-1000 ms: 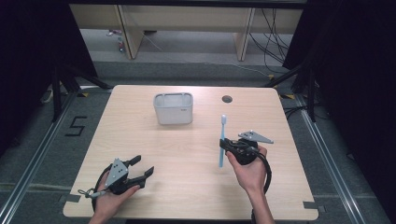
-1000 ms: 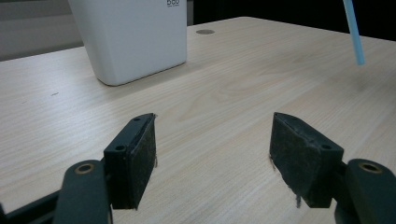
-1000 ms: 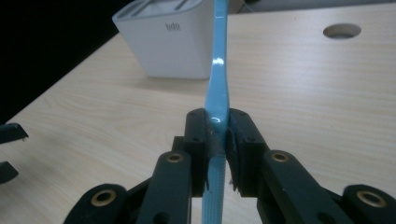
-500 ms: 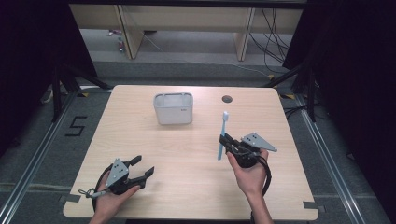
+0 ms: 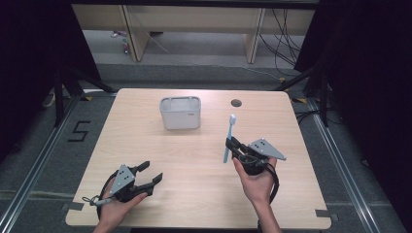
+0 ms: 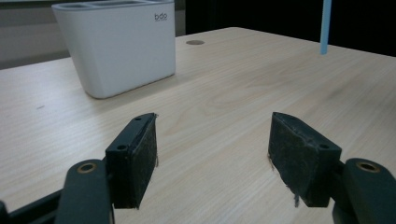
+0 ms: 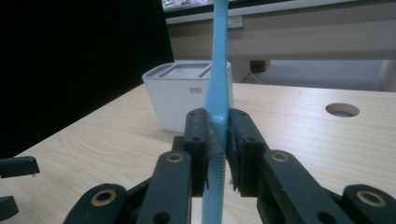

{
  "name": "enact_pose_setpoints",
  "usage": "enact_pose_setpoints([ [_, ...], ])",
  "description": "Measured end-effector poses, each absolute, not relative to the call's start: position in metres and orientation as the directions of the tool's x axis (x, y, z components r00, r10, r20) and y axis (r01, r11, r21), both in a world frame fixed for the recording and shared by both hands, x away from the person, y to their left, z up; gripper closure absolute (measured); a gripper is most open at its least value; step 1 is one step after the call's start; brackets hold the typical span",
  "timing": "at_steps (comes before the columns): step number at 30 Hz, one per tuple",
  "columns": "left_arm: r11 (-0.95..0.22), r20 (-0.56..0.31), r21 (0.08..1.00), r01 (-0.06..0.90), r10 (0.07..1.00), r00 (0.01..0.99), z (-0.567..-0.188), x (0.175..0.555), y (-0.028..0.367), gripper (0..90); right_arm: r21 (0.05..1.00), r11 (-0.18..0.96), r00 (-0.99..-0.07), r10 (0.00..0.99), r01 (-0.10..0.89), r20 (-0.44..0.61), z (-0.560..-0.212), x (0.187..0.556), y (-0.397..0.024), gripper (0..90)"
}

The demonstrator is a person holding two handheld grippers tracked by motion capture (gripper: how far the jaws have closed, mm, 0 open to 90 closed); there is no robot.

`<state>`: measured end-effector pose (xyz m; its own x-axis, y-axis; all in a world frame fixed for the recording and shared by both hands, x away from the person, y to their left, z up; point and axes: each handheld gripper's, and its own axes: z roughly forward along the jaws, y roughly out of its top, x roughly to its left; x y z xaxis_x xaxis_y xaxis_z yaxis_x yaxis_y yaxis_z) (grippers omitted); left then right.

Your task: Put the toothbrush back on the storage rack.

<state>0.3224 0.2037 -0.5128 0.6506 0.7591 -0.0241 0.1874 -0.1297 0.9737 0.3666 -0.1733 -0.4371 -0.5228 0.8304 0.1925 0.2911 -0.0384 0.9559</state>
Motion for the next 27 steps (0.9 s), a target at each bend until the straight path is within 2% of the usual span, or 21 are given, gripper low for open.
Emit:
enact_pose_setpoints([
  [8, -0.126, -0.006, 0.981, 0.145, 0.735, 0.678, -0.498, 0.329, 0.192, 33.1, 0.968, -0.034, -0.525, 0.835, 0.247, 0.163, -0.431, 0.367, -0.170, 79.1],
  [12, -0.132, -0.009, 0.980, 0.152, 0.725, 0.689, -0.490, 0.333, 0.185, 34.8, 0.967, -0.059, -0.537, 0.823, 0.248, 0.188, -0.427, 0.366, -0.166, 79.0],
  [27, -0.164, -0.014, 0.977, 0.135, 0.584, 0.811, -0.452, 0.359, 0.124, 43.0, 0.969, -0.034, -0.558, 0.812, 0.244, 0.169, -0.426, 0.368, -0.148, 79.1],
])
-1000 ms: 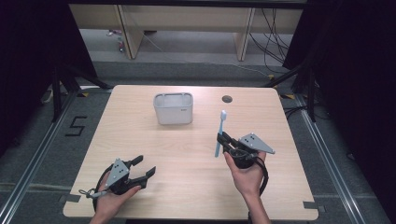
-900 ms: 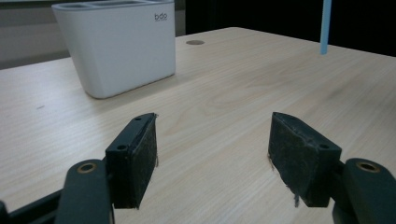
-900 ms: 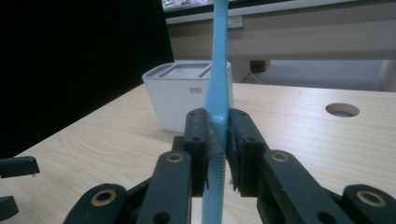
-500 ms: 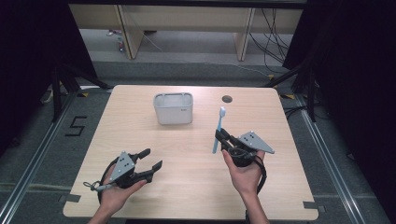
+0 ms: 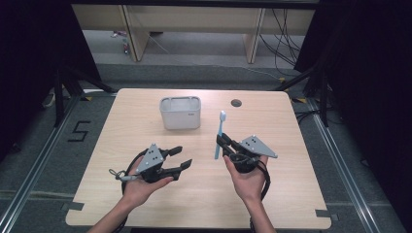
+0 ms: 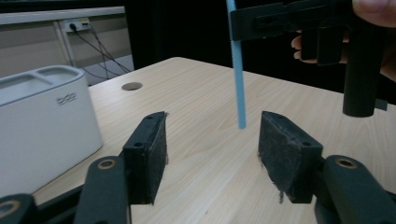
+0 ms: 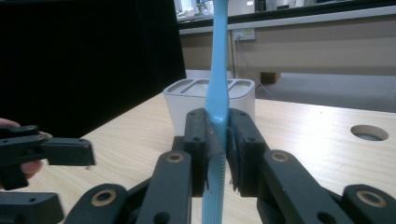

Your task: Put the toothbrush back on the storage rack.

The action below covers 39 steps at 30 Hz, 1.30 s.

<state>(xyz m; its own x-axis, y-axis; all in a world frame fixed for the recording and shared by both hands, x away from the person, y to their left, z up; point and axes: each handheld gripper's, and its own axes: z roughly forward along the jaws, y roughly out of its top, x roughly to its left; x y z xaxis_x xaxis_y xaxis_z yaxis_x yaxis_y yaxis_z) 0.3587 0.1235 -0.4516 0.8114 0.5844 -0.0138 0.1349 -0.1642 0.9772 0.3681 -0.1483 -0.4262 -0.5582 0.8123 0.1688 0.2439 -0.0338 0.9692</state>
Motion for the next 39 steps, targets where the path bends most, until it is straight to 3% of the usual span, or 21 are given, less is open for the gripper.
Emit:
enact_pose_setpoints([
  [12, -0.188, -0.028, 0.971, 0.148, 0.524, 0.851, -0.441, 0.384, 0.089, 55.8, 0.972, -0.033, -0.591, 0.789, 0.234, 0.169, -0.421, 0.369, -0.134, 79.1],
  [21, -0.172, -0.064, 0.969, 0.175, 0.512, 0.856, -0.437, 0.397, 0.075, 57.0, 0.970, -0.027, -0.589, 0.791, 0.240, 0.168, -0.421, 0.369, -0.133, 79.1],
  [39, -0.168, -0.042, 0.975, 0.146, 0.506, 0.861, -0.438, 0.405, 0.069, 79.6, 0.972, -0.040, -0.602, 0.779, 0.231, 0.175, -0.418, 0.368, -0.128, 79.1],
])
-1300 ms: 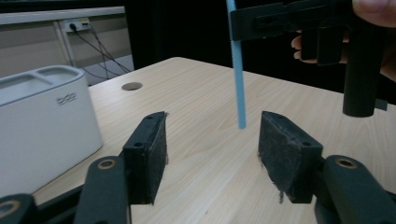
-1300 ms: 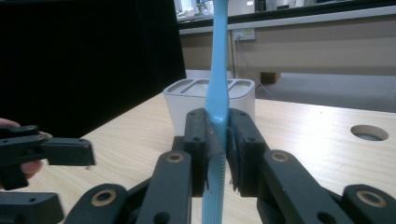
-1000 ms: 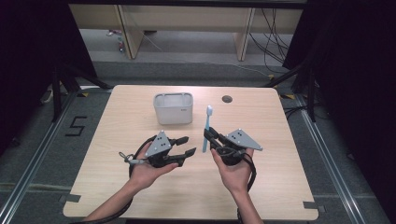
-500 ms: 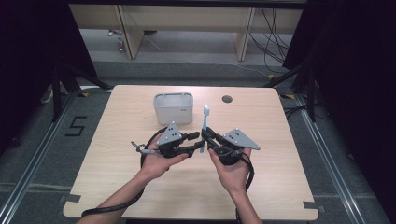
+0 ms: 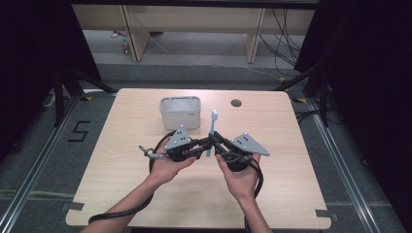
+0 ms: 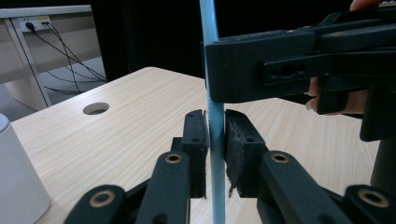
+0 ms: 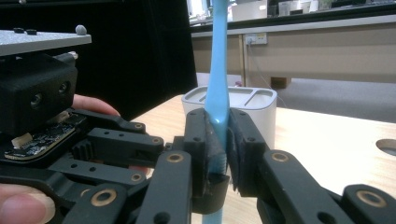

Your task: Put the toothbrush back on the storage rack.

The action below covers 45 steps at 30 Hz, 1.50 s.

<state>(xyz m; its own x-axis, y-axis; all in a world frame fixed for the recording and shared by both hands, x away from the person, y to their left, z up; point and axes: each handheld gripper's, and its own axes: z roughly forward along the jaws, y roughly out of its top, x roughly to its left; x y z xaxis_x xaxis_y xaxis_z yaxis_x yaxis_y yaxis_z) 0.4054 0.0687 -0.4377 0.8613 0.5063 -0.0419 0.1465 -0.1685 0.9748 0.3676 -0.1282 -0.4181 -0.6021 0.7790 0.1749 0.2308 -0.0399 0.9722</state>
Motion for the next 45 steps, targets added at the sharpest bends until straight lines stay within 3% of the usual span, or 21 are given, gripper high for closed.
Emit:
enact_pose_setpoints([
  [7, -0.163, -0.023, 0.979, 0.124, 0.517, 0.855, -0.437, 0.405, 0.070, 83.3, 0.975, -0.031, -0.600, 0.784, 0.218, 0.159, -0.415, 0.368, -0.129, 77.9],
  [16, -0.161, 0.003, 0.981, 0.104, 0.554, 0.832, -0.434, 0.408, 0.080, 83.5, 0.975, -0.047, -0.611, 0.772, 0.219, 0.174, -0.407, 0.364, -0.137, 62.6],
  [24, -0.140, 0.002, 0.985, 0.100, 0.593, 0.805, -0.432, 0.413, 0.098, 83.5, 0.978, -0.018, -0.592, 0.794, 0.210, 0.142, -0.405, 0.357, -0.151, 55.1],
  [45, -0.116, 0.031, 0.991, 0.062, 0.665, 0.746, -0.424, 0.422, 0.139, 83.5, 0.978, 0.040, -0.535, 0.841, 0.207, 0.078, -0.423, 0.350, -0.189, 51.7],
])
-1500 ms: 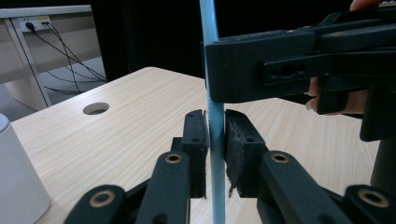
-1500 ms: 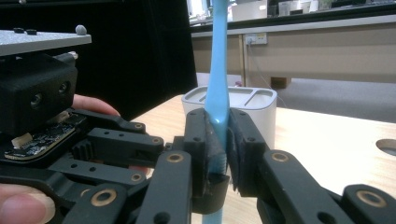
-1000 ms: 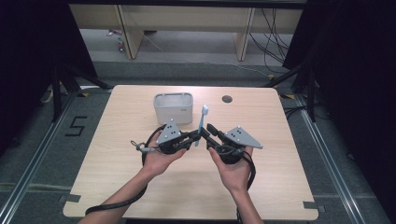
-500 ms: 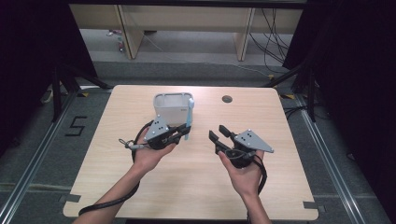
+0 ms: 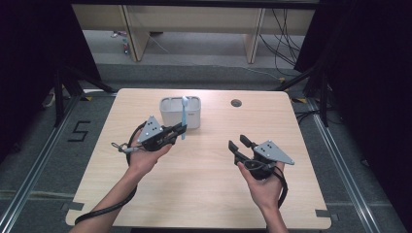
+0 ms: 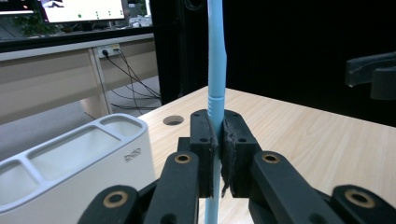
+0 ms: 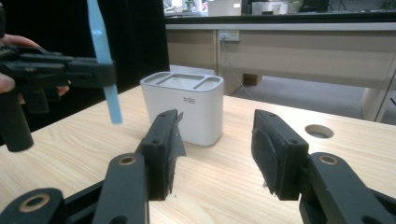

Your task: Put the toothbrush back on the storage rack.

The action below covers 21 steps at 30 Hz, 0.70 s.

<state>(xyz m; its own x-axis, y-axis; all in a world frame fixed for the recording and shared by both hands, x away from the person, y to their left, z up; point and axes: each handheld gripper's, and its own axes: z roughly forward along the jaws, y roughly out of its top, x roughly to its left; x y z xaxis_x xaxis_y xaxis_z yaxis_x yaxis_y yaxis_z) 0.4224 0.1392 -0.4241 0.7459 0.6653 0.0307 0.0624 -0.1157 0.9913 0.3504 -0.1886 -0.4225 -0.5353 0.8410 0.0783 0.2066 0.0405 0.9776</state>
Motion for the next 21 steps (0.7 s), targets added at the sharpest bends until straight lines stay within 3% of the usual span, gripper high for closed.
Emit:
enact_pose_setpoints([
  [21, -0.077, 0.019, 0.996, 0.055, 0.733, 0.680, -0.412, 0.435, 0.173, 83.5, 0.967, 0.055, -0.483, 0.873, 0.250, 0.075, -0.446, 0.345, -0.210, 51.6],
])
